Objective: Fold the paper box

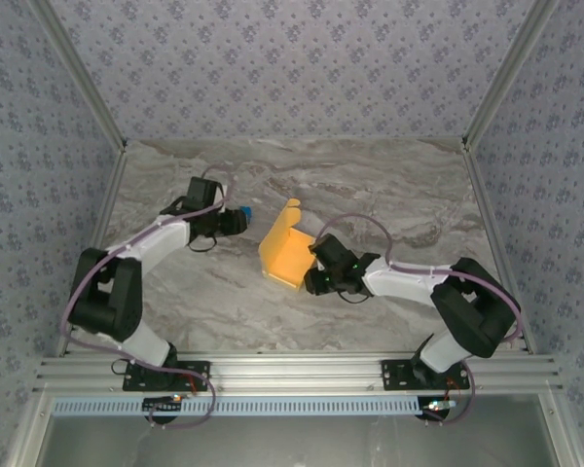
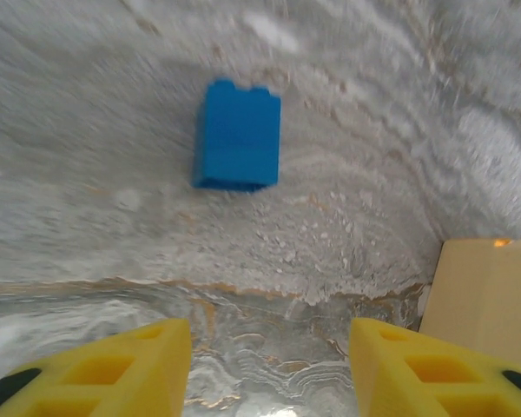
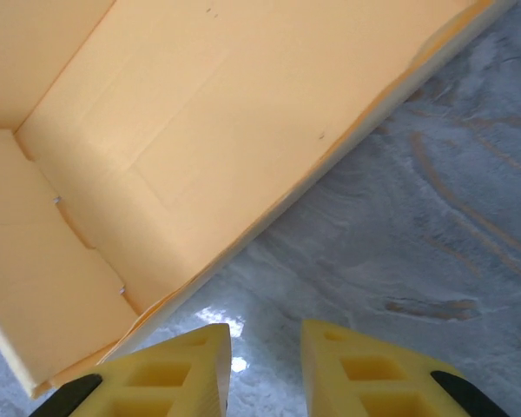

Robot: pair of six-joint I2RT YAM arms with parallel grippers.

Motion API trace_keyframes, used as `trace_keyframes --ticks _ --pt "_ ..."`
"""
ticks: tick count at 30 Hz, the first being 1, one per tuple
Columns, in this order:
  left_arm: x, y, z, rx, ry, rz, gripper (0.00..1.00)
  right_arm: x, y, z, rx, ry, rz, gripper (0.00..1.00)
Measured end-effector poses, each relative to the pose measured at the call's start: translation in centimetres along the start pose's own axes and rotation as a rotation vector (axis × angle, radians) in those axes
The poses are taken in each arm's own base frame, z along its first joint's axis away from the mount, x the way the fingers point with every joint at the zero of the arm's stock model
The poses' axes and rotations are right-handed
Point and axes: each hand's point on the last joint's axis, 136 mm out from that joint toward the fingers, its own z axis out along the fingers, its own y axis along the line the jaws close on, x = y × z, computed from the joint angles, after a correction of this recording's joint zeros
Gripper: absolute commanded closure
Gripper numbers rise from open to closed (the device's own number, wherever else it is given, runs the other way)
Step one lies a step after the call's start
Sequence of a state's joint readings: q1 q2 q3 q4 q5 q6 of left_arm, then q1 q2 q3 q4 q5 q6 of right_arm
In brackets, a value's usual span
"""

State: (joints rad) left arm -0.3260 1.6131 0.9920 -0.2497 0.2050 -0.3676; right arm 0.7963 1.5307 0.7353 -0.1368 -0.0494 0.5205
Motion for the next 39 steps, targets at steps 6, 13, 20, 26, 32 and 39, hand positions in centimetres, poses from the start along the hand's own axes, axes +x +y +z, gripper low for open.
trace_keyframes --ticks 6,13,20,26,32,39 --pt "3.7 -2.3 3.8 0.064 0.142 0.036 0.63 -0.9 -0.8 0.1 0.006 -0.022 0.031 0.73" --pt "4.9 -4.9 4.9 0.143 0.172 0.053 0.7 -1.0 -0.7 0.9 -0.009 -0.02 0.046 0.74" --pt "5.3 -6.7 5.5 0.19 0.169 0.066 0.72 -0.8 -0.6 1.1 -0.015 -0.013 0.046 0.74" --pt "5.2 -7.1 5.7 0.199 0.159 0.07 0.72 -0.9 -0.6 1.2 -0.015 -0.011 0.046 0.75" --pt "5.3 -7.2 5.9 0.206 0.162 0.065 0.72 -0.9 -0.5 1.2 -0.018 -0.011 0.05 0.75" --pt "4.5 -8.2 7.2 0.233 0.172 0.066 0.72 -1.1 -0.5 1.2 -0.019 -0.014 0.057 0.75"
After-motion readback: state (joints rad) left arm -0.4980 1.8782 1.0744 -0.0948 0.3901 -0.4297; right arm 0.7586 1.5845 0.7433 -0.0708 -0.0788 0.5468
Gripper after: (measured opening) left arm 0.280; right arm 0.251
